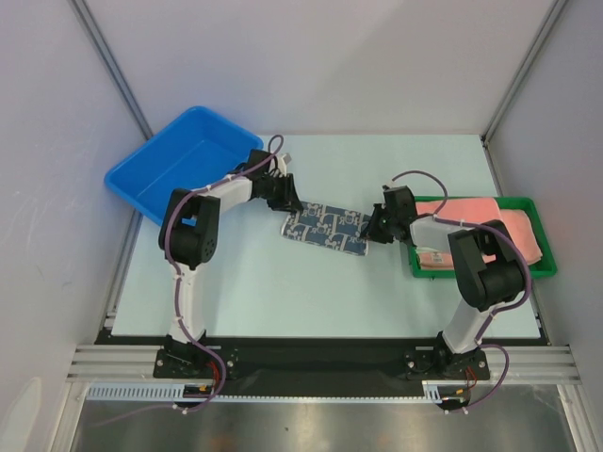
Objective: Fold and stack the towels
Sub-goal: Neatly place the folded towel into the bin
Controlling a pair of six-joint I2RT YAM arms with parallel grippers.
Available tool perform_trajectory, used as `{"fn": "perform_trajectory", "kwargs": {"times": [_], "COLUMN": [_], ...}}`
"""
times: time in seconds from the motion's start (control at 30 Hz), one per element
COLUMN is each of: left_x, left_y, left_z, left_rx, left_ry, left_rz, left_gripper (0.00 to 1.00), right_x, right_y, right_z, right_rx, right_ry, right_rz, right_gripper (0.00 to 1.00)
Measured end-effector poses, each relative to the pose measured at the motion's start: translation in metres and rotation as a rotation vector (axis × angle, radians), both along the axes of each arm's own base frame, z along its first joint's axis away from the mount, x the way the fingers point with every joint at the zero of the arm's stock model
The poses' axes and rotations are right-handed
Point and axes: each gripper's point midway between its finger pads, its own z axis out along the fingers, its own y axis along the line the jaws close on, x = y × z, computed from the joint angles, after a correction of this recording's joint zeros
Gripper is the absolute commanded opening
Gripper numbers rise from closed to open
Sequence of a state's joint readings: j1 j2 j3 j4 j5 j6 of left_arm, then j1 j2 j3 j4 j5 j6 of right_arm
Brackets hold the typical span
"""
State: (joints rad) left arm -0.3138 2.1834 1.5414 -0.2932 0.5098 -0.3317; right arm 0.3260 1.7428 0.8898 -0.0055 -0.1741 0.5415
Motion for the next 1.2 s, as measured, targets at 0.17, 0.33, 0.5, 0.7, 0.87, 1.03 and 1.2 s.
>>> {"fn": "perform_trajectory", "kwargs": {"times": [0.17, 0.33, 0.5, 0.7, 0.87, 1.03, 1.2], "left_x": [0.002, 0.002, -0.028, -0.060, -0.073, -0.076, -0.077], "left_y": [0.013, 0.050, 0.071, 0.076, 0.075, 0.070, 0.068], "left_z": [0.006, 0.053, 0.127, 0.142, 0.110, 0.108, 0.107], "left_rx": [0.106, 0.282, 0.269, 0.232, 0.244, 0.223, 0.213], "left_ry": [0.030, -0.030, -0.163, -0.195, -0.115, -0.103, -0.100], "left_rz": [0.042, 0.134, 0.176, 0.160, 0.119, 0.098, 0.086], "left_gripper": [0.41, 0.45, 0.47, 0.46, 0.45, 0.45, 0.45], "right_x": [-0.002, -0.001, 0.005, 0.011, 0.015, 0.011, -0.002], "right_y": [-0.003, -0.011, -0.019, -0.041, -0.079, -0.129, -0.166], "right_z": [0.004, 0.033, 0.081, 0.132, 0.162, 0.171, 0.182], "right_rx": [-0.036, -0.121, -0.174, -0.263, -0.310, -0.358, -0.400], "right_ry": [0.030, 0.059, 0.033, 0.023, 0.023, 0.066, 0.113], "right_rz": [0.014, 0.053, 0.095, 0.138, 0.128, 0.085, 0.057], "right_gripper": [0.00, 0.00, 0.00, 0.00, 0.00, 0.00, 0.00]}}
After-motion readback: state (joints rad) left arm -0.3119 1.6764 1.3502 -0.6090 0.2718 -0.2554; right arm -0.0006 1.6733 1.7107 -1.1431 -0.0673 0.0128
